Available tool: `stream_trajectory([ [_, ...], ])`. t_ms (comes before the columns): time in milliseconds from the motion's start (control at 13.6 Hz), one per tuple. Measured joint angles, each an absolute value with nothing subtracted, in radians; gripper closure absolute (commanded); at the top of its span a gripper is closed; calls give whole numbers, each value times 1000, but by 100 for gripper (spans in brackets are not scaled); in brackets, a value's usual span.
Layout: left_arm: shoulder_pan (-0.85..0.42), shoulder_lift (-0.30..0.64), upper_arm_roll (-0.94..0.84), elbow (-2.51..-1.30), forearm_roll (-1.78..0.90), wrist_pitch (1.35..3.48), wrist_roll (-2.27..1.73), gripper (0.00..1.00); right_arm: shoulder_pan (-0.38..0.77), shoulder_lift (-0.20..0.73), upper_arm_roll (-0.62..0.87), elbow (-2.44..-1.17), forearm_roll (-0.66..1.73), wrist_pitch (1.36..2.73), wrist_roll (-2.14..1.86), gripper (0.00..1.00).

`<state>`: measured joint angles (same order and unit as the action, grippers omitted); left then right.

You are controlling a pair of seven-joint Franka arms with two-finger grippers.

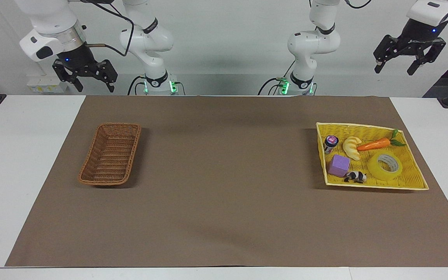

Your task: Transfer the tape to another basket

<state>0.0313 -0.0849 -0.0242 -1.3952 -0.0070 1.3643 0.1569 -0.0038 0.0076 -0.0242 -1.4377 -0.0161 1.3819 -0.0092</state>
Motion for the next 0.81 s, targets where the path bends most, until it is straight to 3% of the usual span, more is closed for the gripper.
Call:
stream_trajectory([
  [806, 31, -102, -23, -1409, -7, 1365, 157, 0, -4, 1, -24, -1448, -16, 1382, -9, 0],
])
